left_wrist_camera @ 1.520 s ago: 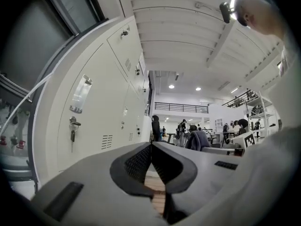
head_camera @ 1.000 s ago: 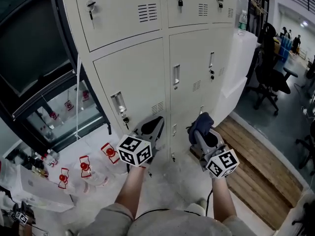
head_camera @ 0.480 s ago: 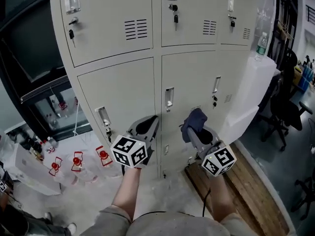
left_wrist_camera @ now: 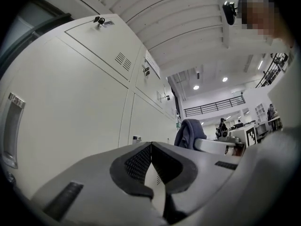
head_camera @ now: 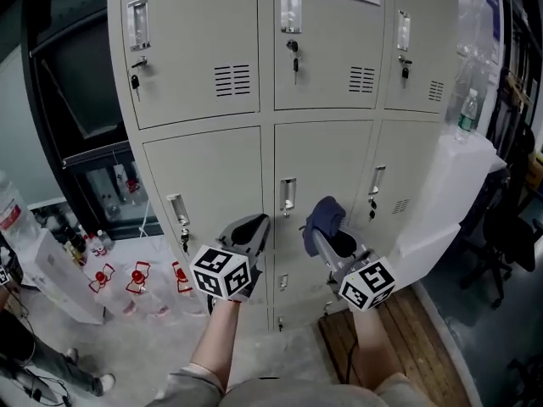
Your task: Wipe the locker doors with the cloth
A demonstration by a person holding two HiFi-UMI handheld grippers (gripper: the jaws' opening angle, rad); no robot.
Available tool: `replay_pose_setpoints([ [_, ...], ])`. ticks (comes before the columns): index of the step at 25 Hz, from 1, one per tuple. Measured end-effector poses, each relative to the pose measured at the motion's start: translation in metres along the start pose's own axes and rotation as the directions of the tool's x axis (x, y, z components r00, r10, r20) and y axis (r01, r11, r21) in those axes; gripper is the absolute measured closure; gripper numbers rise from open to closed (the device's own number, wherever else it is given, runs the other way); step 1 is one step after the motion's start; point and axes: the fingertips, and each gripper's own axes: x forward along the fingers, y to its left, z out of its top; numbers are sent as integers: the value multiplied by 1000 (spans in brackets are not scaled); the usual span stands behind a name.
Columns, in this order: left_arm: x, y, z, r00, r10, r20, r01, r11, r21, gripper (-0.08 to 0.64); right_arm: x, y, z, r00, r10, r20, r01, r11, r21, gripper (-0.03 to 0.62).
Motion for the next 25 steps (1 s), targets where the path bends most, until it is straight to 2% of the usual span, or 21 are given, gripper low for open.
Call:
replay_pose_setpoints([
  [12,-23,-1,25,994,106,19,-107,993,51,561,25,12,41,989,127,79,-126,992,-21,535],
  [20,-58,32,63,979,194,62,-199,975,96,561,69,42,67,969,213,126,-208,977,-49,535],
  [25,-87,61,78,969,239,63,-245,963,115,561,100,63,75,958,238,160,-237,971,-26,535],
])
